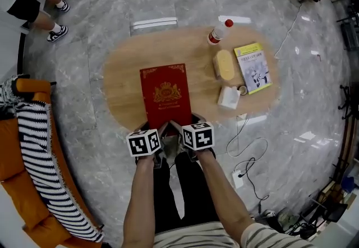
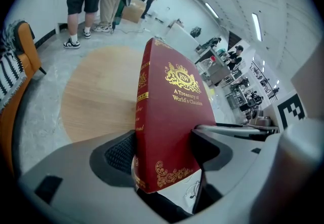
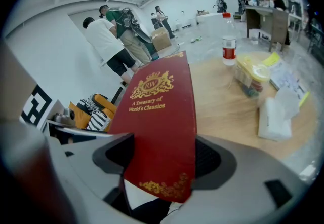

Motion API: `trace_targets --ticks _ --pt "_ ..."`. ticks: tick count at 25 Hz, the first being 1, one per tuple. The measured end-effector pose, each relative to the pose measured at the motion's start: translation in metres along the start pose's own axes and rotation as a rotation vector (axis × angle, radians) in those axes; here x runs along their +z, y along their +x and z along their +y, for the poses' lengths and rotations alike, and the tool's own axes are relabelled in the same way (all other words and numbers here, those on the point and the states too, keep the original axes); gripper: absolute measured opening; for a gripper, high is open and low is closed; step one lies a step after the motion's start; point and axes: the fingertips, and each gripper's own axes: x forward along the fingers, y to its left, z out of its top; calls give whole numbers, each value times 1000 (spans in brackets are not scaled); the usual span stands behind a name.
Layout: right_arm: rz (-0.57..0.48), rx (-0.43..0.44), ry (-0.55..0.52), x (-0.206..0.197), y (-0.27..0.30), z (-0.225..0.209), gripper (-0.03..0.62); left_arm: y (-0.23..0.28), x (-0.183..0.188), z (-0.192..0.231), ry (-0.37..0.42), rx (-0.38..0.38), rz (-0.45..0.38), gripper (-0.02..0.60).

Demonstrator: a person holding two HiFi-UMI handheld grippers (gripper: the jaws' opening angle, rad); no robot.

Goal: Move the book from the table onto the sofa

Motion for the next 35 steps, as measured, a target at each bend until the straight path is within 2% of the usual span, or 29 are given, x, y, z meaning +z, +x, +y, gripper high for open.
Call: trace_targets --ticks 20,26,35 --pt "-47 -4 -14 40 -118 52 360 -110 25 -74 22 -21 -71 347" --pt "-53 1 -26 49 -148 68 360 -141 27 -90 28 -4 -77 347" --pt "-72 15 -29 74 -201 91 360 -190 44 -127 38 -26 -106 347"
